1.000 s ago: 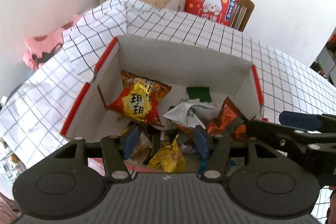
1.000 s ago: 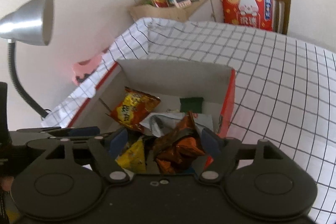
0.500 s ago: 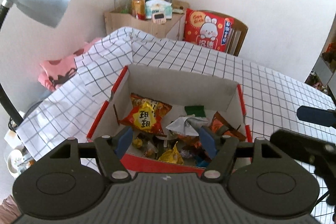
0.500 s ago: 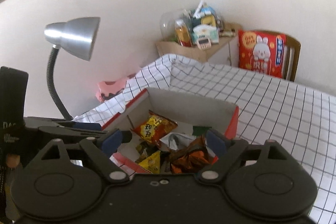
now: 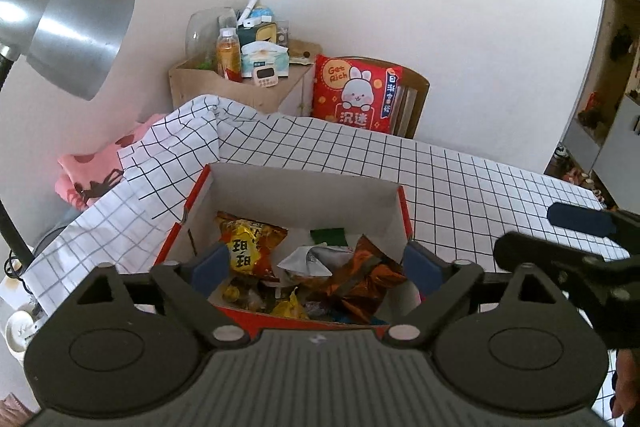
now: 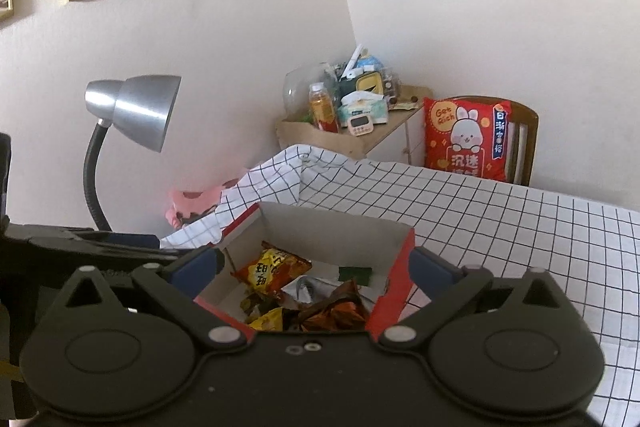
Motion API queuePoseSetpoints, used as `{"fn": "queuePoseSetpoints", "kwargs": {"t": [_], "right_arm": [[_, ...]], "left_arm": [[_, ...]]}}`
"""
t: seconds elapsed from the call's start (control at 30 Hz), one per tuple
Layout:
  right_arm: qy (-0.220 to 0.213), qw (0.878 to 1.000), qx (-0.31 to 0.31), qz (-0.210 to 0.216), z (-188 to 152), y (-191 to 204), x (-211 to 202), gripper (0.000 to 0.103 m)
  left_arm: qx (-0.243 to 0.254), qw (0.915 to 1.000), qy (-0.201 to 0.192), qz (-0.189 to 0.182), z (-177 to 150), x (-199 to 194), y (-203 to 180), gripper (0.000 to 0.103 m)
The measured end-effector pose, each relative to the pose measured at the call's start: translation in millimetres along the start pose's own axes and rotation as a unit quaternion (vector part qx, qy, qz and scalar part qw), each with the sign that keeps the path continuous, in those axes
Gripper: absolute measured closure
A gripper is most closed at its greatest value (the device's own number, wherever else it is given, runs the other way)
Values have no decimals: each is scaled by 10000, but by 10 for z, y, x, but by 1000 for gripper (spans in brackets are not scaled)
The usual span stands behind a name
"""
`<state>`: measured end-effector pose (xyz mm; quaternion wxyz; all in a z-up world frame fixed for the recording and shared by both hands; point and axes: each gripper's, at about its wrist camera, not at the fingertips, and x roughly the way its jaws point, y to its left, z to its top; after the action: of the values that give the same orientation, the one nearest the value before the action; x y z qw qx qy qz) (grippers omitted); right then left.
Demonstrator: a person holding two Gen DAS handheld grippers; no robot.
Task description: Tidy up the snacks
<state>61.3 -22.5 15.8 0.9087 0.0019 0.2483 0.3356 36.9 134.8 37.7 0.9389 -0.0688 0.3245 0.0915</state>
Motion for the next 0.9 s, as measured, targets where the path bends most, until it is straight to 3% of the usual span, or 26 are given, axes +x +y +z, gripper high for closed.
{"fn": "queuePoseSetpoints", "kwargs": {"t": [0.2,0.47,0.9], "right_arm": [[-111,9996,141,-232,-73,-10,-78,0],[-69,9987,88,-500,-155,72,-129,0],[69,9983,135,-559,-184,116,-130,0]], "left_arm": [[-141,9998,-59,-121,-57,-94,-21,2],[-233,9997,-61,-22,-69,-153,-13,2],[-250,9997,52,8,-90,-152,-18,2]]}}
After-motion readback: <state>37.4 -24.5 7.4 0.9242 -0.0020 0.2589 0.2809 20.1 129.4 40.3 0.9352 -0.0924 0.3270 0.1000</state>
